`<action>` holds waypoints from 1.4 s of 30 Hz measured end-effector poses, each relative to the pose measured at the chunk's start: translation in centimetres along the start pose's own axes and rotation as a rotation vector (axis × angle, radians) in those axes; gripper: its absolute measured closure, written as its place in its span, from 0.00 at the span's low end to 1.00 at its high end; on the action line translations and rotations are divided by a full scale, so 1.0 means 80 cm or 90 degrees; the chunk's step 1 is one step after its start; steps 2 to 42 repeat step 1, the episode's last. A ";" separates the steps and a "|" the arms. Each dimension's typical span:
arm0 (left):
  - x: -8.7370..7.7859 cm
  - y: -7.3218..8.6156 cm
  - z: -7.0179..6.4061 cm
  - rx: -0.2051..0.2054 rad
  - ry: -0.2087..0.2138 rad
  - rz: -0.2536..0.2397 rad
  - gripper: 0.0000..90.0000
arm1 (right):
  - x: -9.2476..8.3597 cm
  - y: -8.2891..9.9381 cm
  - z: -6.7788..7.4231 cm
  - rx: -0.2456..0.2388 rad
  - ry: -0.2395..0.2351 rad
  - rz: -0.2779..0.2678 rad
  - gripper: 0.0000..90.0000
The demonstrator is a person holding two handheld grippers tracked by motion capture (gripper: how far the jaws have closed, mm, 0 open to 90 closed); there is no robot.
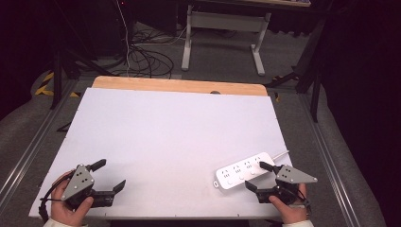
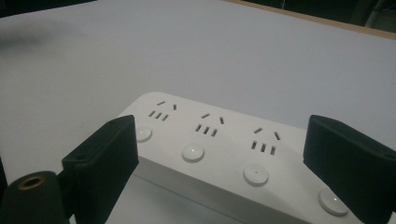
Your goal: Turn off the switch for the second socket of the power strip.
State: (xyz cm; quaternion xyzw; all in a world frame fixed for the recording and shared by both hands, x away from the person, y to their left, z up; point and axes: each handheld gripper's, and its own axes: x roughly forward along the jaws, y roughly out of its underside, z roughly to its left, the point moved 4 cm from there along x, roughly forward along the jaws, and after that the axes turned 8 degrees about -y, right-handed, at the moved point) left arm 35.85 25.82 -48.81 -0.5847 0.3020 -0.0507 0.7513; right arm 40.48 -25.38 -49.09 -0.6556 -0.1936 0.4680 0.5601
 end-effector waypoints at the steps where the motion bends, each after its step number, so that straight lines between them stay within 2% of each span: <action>1: 0.000 0.000 0.000 0.001 0.000 -0.001 0.09 | 0.000 0.000 0.000 -0.003 0.000 0.000 0.12; 42: 0.000 0.000 0.000 0.001 0.000 -0.001 0.09 | 0.000 0.000 0.000 -0.003 0.000 0.000 0.12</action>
